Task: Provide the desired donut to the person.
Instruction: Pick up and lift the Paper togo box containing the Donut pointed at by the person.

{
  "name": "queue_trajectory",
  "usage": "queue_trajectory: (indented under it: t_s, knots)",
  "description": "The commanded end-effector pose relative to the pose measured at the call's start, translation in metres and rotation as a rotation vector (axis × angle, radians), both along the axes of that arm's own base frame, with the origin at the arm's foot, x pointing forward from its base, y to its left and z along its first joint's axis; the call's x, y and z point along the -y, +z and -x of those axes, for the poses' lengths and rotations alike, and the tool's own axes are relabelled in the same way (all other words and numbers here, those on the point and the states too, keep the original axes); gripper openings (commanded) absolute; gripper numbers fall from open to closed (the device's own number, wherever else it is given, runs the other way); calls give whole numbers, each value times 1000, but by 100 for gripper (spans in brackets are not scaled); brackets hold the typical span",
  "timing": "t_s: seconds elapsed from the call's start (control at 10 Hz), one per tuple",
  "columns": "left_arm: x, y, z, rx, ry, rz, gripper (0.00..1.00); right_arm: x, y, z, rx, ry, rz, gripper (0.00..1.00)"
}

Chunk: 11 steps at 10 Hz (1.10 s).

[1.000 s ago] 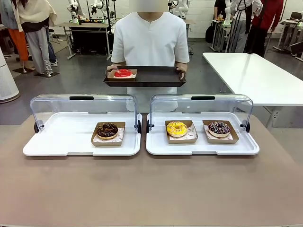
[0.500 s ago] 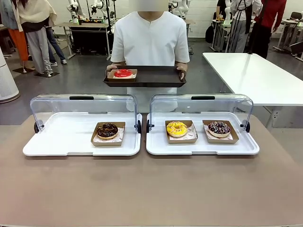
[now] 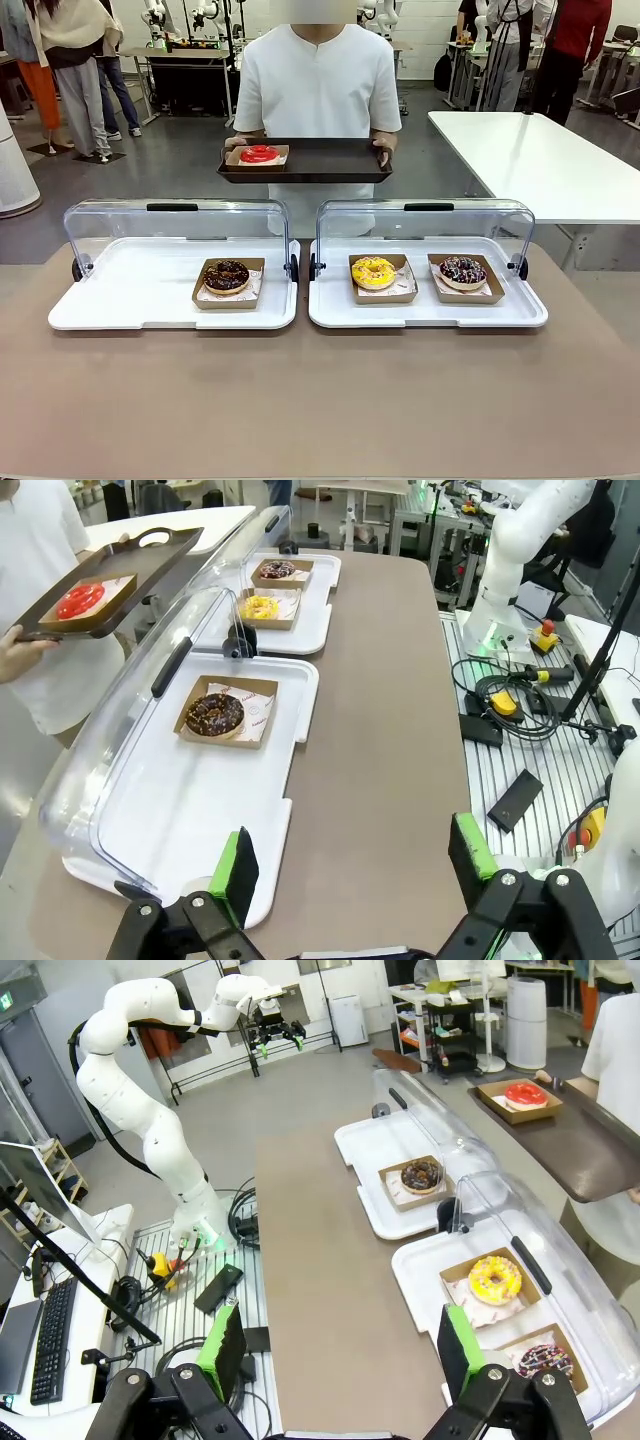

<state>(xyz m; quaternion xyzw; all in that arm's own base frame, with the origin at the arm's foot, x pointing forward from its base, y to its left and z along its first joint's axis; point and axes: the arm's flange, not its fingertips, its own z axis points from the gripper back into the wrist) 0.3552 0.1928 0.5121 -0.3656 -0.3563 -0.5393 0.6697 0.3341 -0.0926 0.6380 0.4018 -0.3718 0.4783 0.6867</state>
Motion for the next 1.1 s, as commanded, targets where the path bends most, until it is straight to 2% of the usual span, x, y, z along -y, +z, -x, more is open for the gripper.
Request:
queue_trajectory:
  t_s: [0.0,1.0]
  knots:
    - [-1,0,0,7,1,14,100,0,0,1,0,7,-2,100]
    - [-1,0,0,7,1,14,100,0,0,1,0,7,-2,100]
